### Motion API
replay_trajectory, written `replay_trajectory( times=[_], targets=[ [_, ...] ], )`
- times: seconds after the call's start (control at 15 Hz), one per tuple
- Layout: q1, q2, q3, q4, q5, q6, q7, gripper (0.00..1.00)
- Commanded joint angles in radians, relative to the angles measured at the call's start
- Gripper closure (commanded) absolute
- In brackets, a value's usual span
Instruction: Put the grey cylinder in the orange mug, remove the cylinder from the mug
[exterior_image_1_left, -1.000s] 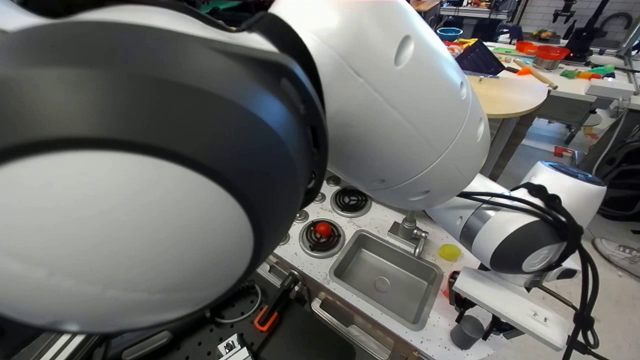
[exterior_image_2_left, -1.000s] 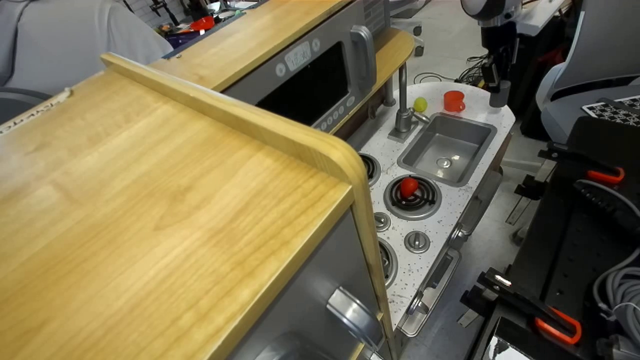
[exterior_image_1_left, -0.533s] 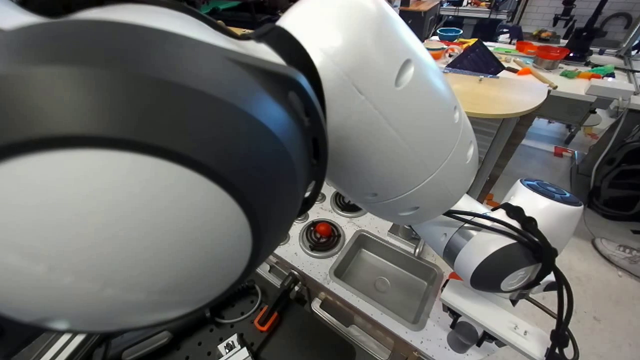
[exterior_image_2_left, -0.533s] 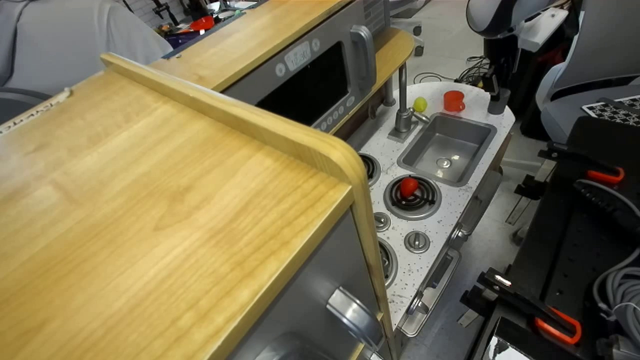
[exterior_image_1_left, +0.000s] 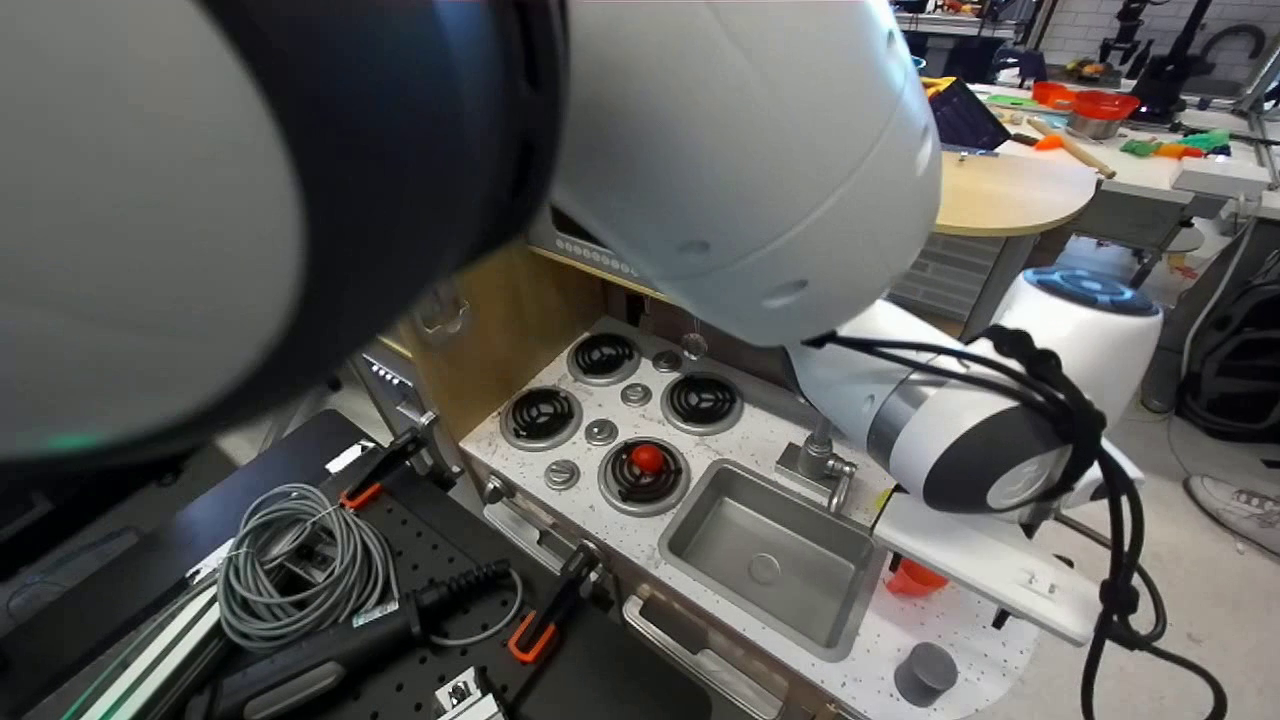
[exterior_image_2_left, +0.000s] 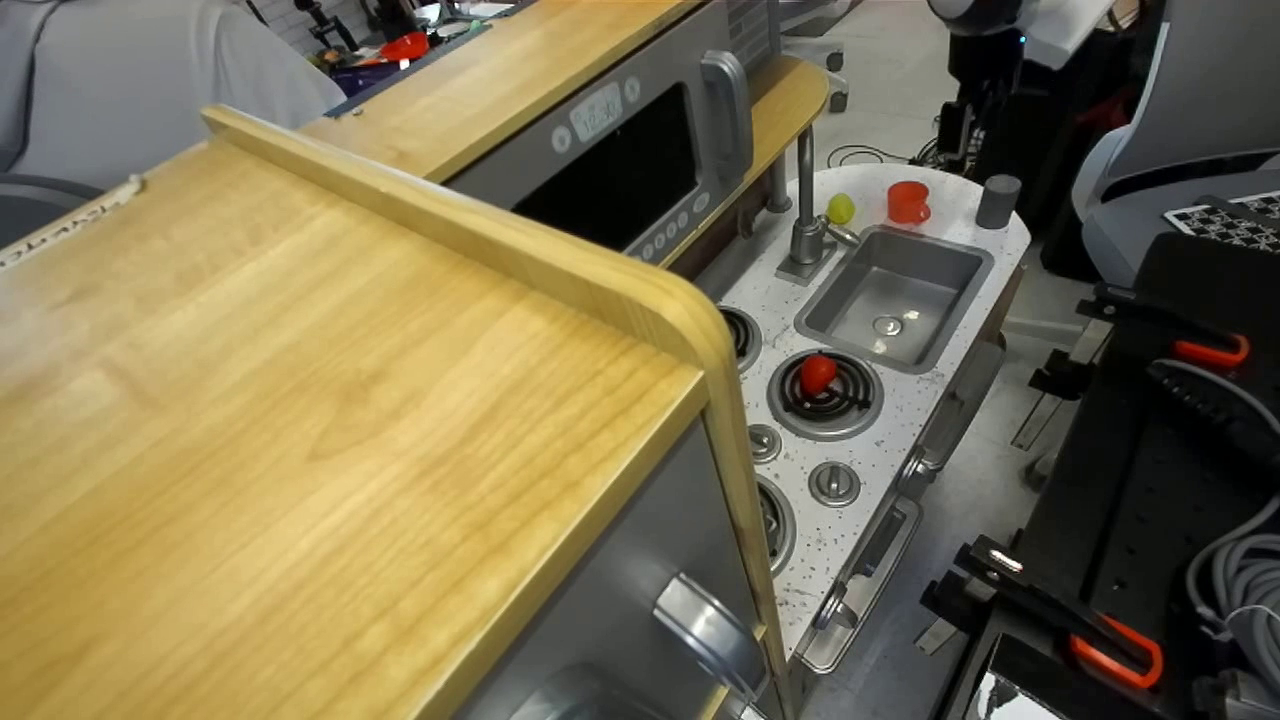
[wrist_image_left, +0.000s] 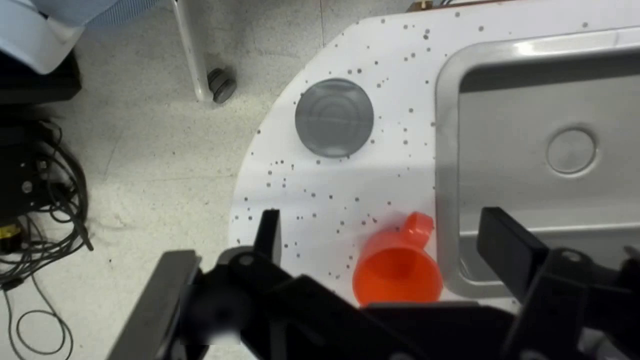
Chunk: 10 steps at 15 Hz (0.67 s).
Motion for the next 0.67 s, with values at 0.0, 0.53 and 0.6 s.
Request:
replay_trajectory(
  times=[0.0, 0.53, 0.6],
  targets=[
    [0.02, -0.229, 0.008, -0.23, -0.027, 0.033, -0.016, 0.0],
    [0.041, -0.361, -0.002, -0.324, -0.052, -0.003, -0.004, 0.0],
    [0.042, -0.366, -0.003, -0.333, -0.053, -0.003, -0.004, 0.0]
  ],
)
